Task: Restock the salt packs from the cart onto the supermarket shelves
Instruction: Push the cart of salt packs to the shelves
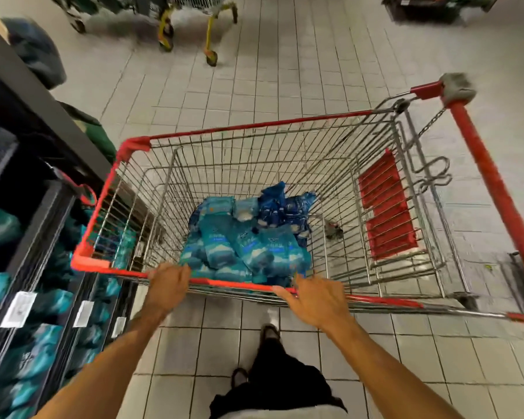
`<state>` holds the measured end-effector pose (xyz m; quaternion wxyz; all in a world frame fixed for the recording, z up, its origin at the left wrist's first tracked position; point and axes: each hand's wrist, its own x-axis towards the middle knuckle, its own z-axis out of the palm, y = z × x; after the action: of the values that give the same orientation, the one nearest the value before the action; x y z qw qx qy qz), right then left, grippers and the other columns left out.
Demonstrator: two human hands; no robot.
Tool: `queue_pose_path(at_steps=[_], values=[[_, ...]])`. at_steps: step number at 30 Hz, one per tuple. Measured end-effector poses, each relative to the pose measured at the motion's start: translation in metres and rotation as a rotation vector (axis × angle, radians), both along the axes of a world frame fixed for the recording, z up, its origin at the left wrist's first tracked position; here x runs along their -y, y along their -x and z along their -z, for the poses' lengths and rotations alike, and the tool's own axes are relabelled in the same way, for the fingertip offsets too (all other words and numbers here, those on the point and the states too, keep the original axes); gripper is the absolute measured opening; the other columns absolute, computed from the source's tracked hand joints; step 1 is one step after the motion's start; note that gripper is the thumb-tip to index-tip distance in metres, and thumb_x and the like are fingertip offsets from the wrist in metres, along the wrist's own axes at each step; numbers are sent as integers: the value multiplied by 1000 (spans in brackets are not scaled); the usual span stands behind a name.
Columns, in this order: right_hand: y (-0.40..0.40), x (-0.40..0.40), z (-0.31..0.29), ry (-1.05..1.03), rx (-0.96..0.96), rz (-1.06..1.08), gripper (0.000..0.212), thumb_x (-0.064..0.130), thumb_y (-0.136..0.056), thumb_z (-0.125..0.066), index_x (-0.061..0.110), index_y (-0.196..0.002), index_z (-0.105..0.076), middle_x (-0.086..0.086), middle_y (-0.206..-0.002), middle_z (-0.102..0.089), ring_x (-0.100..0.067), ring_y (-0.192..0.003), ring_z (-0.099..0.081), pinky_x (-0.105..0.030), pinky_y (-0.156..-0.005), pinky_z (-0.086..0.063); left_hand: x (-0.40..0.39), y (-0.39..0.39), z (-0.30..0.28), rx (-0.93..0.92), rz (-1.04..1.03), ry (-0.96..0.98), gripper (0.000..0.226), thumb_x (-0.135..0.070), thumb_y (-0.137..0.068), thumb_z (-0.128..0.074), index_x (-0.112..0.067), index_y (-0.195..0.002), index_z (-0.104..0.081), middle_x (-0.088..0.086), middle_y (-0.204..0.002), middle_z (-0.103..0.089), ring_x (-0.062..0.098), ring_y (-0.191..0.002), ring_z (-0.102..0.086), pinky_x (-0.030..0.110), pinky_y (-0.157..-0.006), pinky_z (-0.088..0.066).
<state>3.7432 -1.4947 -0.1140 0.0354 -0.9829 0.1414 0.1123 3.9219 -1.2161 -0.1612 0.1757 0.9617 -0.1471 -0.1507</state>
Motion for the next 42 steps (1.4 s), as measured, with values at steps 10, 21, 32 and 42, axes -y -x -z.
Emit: queue_pose_path(at_steps=[10,21,32,42], values=[[-82,-32,-2,31,-28,-151,87,86,-85,-8,21,-78,-66,-2,-64,-61,-23,-65,-62,-27,-51,-35,-46,-71,11,-119,-129,-13,35,-18,-99,-45,-21,-67,-59,6,-67,-57,25,-76,-49,35,-72,-40],[-93,-31,11,-11,15,-59,96,94,-74,5,22,-66,-59,4,-62,-61,-20,-60,-60,-30,-55,-46,-34,-96,-5,-80,74,-285,46,-31,-100,-18,-20,-107,-63,5,-108,-66,25,-102,-56,39,-88,-39],[-60,-24,8,59,-46,-64,98,97,-71,2,29,-81,-68,6,-66,-64,-15,-68,-64,-30,-61,-44,-39,-46,3,-67,242,-357,26,-24,-98,-34,-25,-100,-60,-1,-102,-69,25,-101,-54,38,-81,-31],[-35,-50,6,57,-65,-84,96,97,-70,4,23,-61,-56,8,-49,-44,-13,-49,-46,-27,-54,-34,-70,-8,1,-83,85,-146,32,-26,-98,-40,-24,-68,-51,-1,-69,-61,24,-77,-52,36,-76,-37]])
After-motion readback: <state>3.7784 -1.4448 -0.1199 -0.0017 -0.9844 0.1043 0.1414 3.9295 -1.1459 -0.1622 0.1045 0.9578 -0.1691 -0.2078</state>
